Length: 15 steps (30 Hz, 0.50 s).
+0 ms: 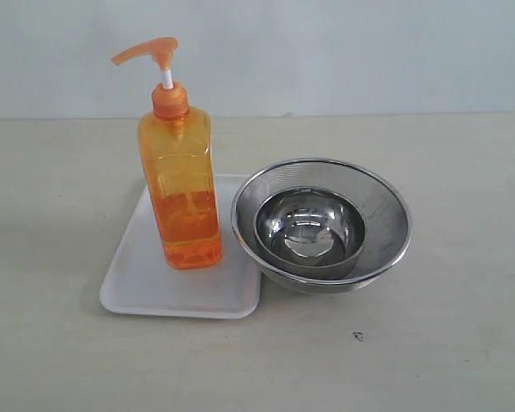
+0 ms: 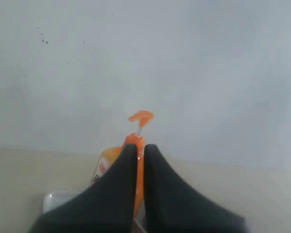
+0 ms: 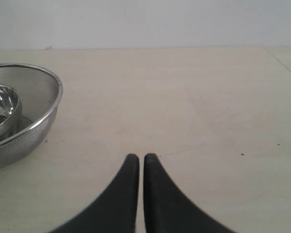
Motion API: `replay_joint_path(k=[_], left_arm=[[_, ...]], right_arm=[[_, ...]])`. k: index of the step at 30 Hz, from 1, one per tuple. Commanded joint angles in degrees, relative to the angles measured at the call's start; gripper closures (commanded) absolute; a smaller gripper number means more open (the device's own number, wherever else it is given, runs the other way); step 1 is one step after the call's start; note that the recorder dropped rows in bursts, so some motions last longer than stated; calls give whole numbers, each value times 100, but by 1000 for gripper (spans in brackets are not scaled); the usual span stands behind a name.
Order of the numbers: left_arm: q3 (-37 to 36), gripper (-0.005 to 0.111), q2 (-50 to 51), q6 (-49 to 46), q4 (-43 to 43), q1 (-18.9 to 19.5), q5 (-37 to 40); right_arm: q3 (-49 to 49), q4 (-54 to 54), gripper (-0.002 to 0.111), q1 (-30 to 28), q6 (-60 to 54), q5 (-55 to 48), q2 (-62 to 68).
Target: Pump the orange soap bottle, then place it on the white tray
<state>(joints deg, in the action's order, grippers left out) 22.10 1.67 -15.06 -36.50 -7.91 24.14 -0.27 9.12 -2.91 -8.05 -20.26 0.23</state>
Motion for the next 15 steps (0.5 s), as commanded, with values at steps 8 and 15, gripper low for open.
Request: replay_joint_path(k=[8,15], left_arm=[[-498,102,1362,-2500,-2722,1,-650],[-427,102,3023,-7367,-6344,1,260]], right_arm=[[27,-46,107,3,8,52,-23],[27,-46,107,3,8,52,-23]])
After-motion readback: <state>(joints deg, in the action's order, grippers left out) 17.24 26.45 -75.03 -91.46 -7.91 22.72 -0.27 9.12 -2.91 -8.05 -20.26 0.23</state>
